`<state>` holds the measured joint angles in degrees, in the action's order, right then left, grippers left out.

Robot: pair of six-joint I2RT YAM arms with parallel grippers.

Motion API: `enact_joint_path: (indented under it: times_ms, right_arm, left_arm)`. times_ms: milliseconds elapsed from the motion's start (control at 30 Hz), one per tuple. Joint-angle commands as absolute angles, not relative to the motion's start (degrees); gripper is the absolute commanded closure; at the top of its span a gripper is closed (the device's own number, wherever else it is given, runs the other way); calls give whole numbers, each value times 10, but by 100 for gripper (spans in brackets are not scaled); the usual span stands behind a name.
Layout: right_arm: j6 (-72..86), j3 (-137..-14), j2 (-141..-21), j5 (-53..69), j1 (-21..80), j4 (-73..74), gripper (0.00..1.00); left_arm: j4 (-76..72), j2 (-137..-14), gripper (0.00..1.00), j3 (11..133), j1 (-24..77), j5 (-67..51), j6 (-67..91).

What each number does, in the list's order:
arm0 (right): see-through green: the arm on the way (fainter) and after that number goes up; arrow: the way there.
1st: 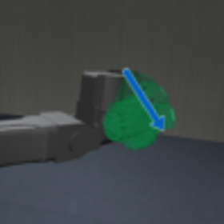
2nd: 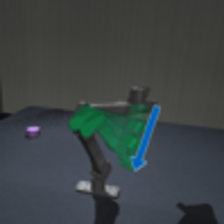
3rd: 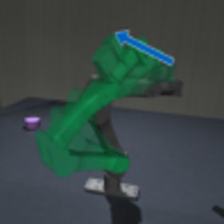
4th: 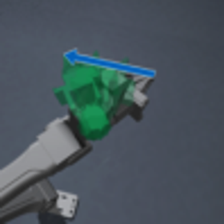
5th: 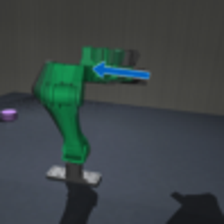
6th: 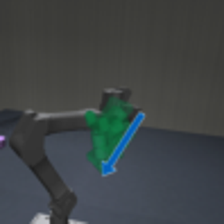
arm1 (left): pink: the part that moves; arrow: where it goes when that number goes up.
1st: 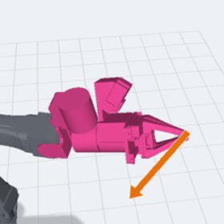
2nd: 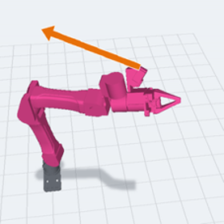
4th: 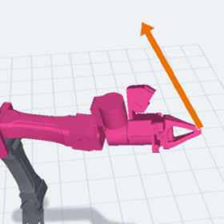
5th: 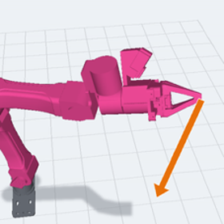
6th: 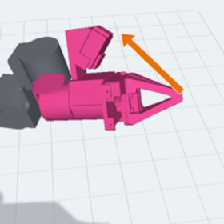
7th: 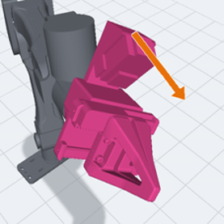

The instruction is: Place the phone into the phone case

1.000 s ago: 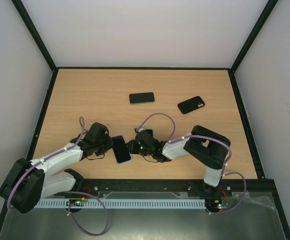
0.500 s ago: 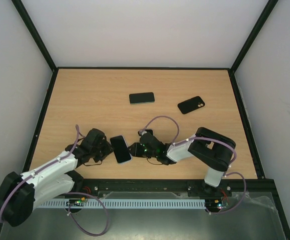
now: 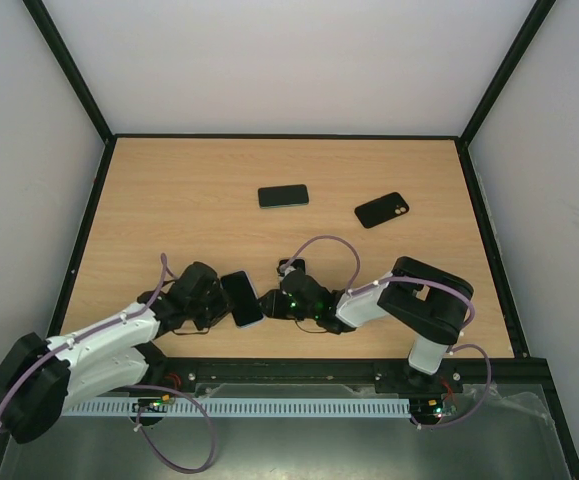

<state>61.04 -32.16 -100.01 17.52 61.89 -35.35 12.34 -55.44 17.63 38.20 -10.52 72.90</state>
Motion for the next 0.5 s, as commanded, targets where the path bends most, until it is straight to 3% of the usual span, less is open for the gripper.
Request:
enact_joint_path:
  times_ms: [0,267,467]
  right_arm:
    - [624,-315,-991,178,628,-379,80]
    - [639,-321,-987,184,652,-394,82]
    - [667,-298,-951,159,653,-401,83]
  left_arm:
    - [88,-576,84,165,393,-114,747]
    - [66,-595,98,193,416,-106,762]
    - [82,-598,96,195,417,-90,769]
